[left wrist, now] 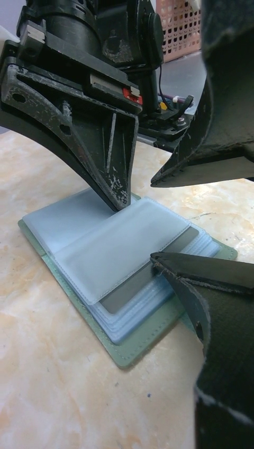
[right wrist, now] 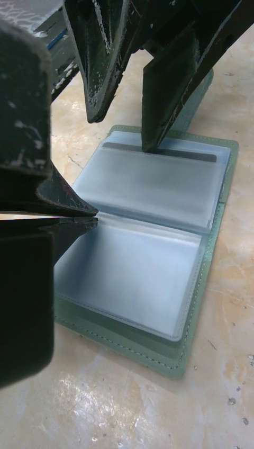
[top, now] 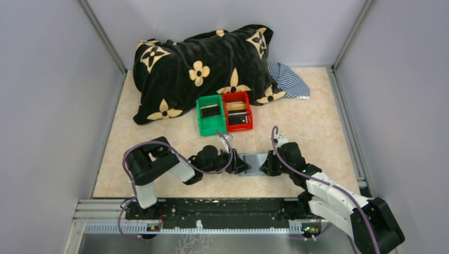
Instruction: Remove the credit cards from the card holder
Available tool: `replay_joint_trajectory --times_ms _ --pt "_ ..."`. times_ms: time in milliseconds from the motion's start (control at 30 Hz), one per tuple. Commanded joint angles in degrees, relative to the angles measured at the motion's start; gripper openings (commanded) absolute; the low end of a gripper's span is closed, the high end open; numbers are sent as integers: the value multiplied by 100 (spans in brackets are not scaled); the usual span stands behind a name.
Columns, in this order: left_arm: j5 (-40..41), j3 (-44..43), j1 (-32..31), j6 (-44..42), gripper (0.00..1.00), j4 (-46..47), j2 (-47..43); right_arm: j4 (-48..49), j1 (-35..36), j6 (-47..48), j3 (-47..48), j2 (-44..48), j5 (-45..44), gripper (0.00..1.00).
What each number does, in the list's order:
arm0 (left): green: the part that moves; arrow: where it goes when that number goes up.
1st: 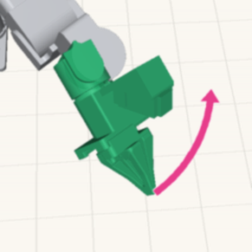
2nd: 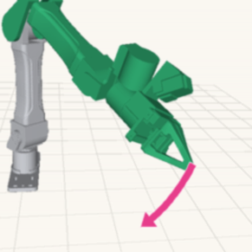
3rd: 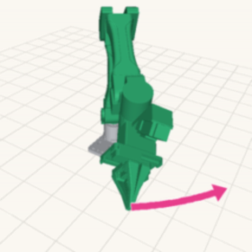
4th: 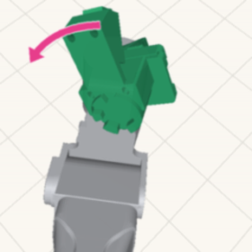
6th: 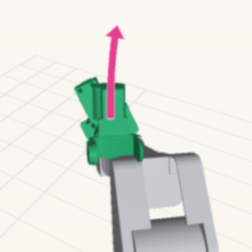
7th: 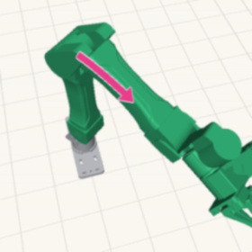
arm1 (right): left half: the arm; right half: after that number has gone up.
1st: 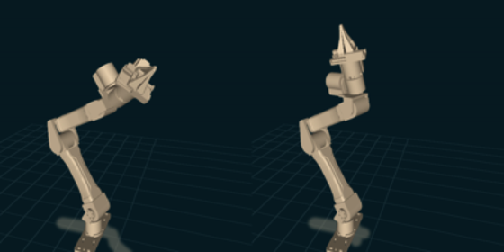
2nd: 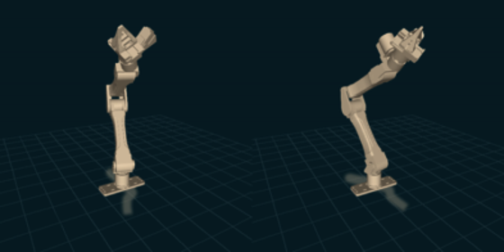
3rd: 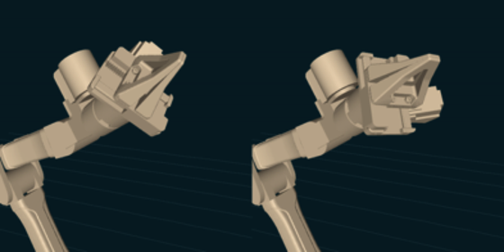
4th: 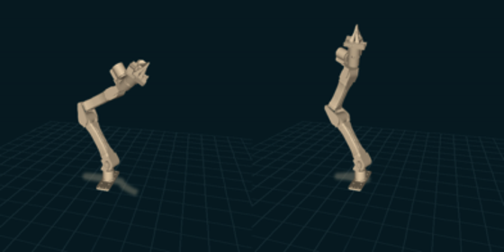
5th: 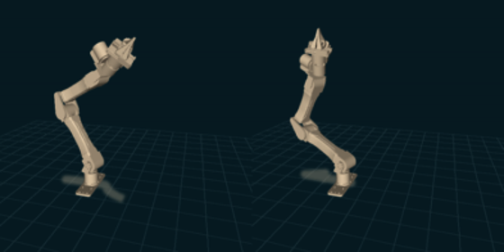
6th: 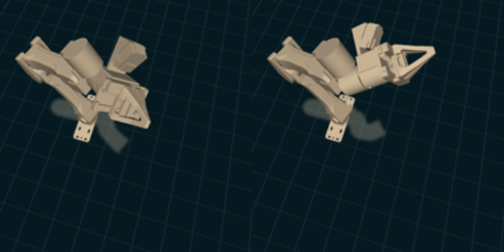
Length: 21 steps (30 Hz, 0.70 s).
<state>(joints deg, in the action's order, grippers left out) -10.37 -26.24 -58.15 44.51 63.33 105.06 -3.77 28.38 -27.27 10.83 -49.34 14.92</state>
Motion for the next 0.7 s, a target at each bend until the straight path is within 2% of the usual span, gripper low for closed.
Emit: replay_joint_trajectory --times_ms 0,433,667 --pt "-191 -278 -20 29 55 272 254 69 45 -41 81 131 41 0" --pt "-431 -671 -21 136 55 557 495 -418 45 -172 259 516 -228 0" --pt "-543 -878 -21 146 55 549 561 -1610 45 -759 628 2181 -1606 0"
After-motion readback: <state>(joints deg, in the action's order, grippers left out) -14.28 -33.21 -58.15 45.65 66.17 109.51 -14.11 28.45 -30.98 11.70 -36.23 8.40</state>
